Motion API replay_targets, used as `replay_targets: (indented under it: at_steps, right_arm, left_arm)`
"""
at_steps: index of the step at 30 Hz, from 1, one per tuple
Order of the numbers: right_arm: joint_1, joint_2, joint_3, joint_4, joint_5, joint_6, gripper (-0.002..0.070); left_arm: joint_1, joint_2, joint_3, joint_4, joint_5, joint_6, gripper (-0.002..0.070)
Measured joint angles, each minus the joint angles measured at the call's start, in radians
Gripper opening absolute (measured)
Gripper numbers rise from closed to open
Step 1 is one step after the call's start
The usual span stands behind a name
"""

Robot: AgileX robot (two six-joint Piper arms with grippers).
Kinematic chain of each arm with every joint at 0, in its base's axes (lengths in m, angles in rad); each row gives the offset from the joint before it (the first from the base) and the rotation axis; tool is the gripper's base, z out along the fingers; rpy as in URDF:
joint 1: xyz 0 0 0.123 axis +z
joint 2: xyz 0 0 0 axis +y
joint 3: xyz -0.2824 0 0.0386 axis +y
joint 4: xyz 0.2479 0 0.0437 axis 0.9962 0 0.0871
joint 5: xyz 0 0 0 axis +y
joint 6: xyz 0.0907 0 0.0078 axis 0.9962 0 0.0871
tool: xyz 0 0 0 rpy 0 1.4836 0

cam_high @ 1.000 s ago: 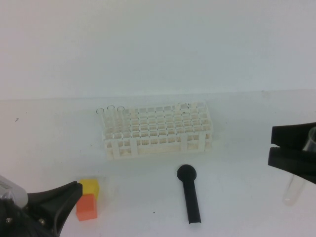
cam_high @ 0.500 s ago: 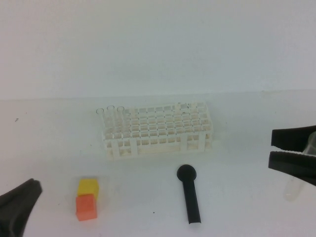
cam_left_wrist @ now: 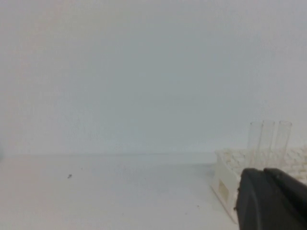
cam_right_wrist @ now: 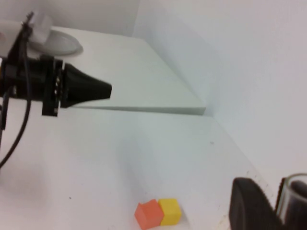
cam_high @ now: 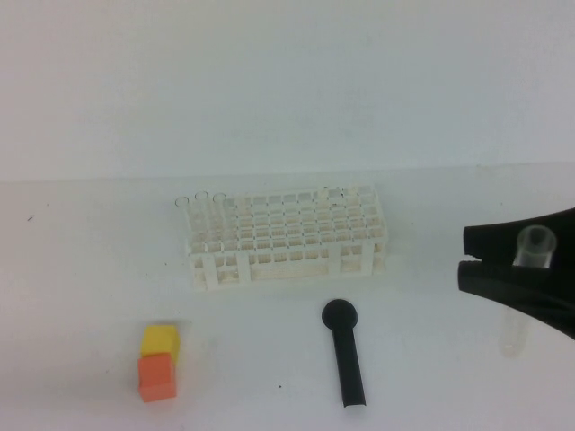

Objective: Place the test tubes

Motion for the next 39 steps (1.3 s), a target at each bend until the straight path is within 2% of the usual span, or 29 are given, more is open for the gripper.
replay_targets:
  at_steps: [19, 28, 35, 39]
  right_arm:
    - [0.0, 0.27, 0.001, 0.071, -0.028, -0.004, 0.0113]
    - [0.0, 0.355, 0.001, 0.185, -0.034, -0.004, 0.0113]
    - [0.0, 0.375, 0.001, 0.099, -0.065, -0.004, 0.0113]
    - [0.017, 0.38, 0.001, 0.01, -0.258, 0.065, 0.0113]
  left_arm:
    - [0.006, -0.057, 0.0, 0.259, -0.004, 0.0, -0.0001]
    - [0.006, -0.057, 0.0, 0.268, -0.004, 0.0, -0.0001]
    - [0.006, -0.057, 0.0, 0.268, -0.006, 0.0, -0.0001]
    - [0.006, -0.057, 0.0, 0.269, -0.01, 0.0, -0.0001]
